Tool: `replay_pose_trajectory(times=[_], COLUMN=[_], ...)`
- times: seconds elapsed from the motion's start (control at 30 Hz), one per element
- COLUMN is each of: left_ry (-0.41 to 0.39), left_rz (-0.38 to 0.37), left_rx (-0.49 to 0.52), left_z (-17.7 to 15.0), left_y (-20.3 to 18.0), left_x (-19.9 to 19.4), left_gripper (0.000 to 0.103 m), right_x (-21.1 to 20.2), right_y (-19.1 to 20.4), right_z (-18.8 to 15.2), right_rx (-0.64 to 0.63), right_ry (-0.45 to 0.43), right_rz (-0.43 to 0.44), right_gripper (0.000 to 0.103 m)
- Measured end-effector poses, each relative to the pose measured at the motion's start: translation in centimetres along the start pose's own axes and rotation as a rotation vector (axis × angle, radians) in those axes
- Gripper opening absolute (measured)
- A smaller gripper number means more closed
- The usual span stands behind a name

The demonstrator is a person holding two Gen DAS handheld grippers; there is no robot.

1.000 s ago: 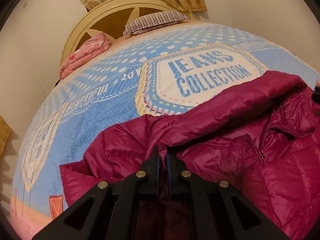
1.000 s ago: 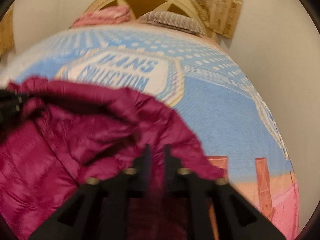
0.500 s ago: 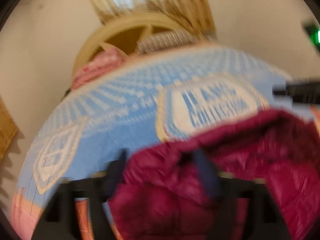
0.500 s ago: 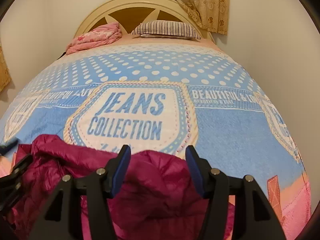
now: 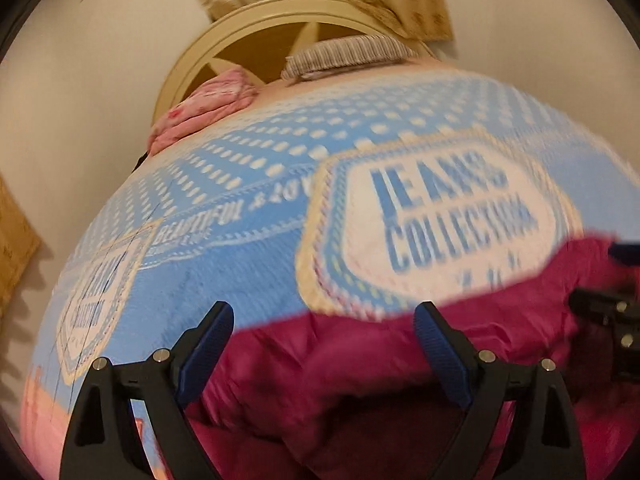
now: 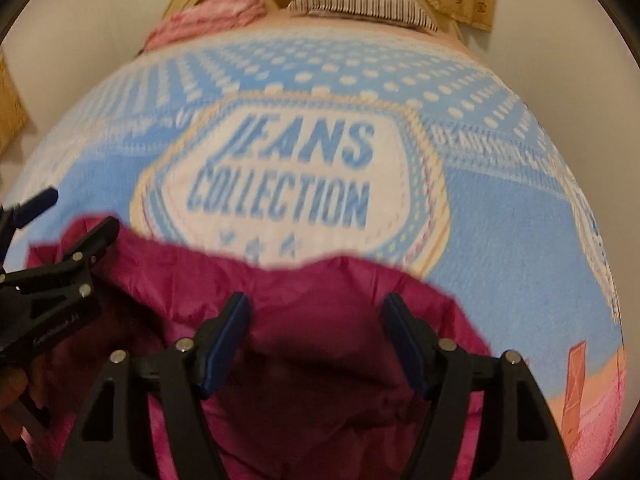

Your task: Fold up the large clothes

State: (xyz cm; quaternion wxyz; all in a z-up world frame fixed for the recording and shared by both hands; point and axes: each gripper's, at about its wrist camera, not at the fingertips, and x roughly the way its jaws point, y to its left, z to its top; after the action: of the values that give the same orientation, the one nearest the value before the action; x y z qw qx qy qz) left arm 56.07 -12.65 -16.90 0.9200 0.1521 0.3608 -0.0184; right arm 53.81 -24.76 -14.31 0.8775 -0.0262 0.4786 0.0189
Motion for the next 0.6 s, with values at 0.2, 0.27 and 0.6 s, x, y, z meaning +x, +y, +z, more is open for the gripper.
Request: replay_pose_trajectory(times=[0.2, 0.27, 0.6], left_ry=[0.054, 0.070, 0.077], left_rz=[-0.028, -0.029, -0.008], left_rx=[-0.031, -0.029, -0.032], left_z=[-1.8, -2.0, -2.6], left_y=[-0.1, -0.4, -0.9], left_x=[1.8, 2.4, 3.6], left_gripper=[0.092, 0.092, 0.097], right_x=[1.4, 1.6, 2.3], right_y=[0.0, -0.3, -0.1], right_z=[-3.7, -3.8, -4.4], right_rx=[0.008, 0.026, 0.045], right_ry=[-0.019, -0.031, -0.081], right_rz=[-0.017, -0.002, -0.011], right_gripper=[0.072, 0.072, 0.074])
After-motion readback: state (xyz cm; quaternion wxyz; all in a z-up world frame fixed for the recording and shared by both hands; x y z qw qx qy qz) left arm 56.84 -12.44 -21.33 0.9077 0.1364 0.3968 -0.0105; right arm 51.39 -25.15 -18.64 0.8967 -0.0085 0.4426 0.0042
